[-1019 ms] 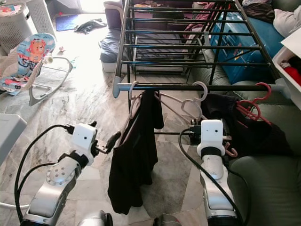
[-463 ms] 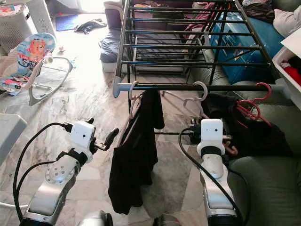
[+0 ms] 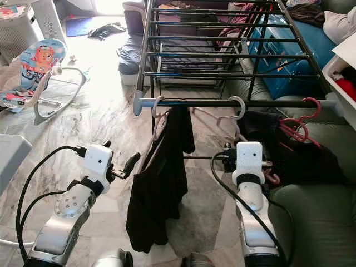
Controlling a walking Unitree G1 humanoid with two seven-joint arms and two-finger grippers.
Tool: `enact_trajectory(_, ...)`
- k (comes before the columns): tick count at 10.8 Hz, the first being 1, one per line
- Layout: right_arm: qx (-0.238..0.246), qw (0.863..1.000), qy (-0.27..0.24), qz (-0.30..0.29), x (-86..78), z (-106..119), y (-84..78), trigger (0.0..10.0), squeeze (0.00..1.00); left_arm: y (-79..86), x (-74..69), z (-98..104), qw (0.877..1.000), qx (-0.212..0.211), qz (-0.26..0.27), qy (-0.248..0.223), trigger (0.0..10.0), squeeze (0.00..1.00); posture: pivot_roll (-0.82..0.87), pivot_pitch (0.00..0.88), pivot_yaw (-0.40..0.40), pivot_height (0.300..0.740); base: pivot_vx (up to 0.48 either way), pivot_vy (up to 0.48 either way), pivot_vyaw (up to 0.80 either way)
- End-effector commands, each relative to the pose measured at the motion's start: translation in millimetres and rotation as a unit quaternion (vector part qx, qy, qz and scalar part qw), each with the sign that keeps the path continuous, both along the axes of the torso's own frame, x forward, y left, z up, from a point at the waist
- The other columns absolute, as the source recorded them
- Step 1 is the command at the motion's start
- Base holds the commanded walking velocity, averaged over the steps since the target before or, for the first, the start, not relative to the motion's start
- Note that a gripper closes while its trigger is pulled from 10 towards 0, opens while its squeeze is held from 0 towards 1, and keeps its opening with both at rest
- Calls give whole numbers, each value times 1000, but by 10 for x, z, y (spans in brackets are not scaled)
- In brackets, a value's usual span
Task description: Hang hanger
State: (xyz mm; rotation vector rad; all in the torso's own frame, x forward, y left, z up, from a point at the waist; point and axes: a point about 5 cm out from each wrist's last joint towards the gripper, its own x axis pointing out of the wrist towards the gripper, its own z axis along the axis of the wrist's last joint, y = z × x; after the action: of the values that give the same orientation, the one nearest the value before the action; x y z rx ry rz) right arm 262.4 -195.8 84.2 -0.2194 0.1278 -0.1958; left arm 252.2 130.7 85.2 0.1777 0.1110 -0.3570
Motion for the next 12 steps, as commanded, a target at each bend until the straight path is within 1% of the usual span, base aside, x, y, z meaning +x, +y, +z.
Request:
enact_trajectory(1,5,1000,-6,0,4,37,-4,10000,0,9,13,1,1000,4,5,-4,10000,0,-56,0,-26,740,0,0,0)
enact_trajectory(2,7,1000,-6,0,5,38,-4,10000,0,10,14,0,1000,4,6,-4,10000,0,-56,0,-26,740,0,0,0)
enact_trajectory(3,-6,1000,-2,-1,8,39,-8,10000,0,12,16,1,1000,5,6,-4,10000,0,-58,0,-25,740,0,0,0)
enact_trajectory(12,-6,1000,-2,-1,8,39,-8,10000,0,12,16,1,1000,5,6,-4,10000,0,-58,0,-25,740,0,0,0)
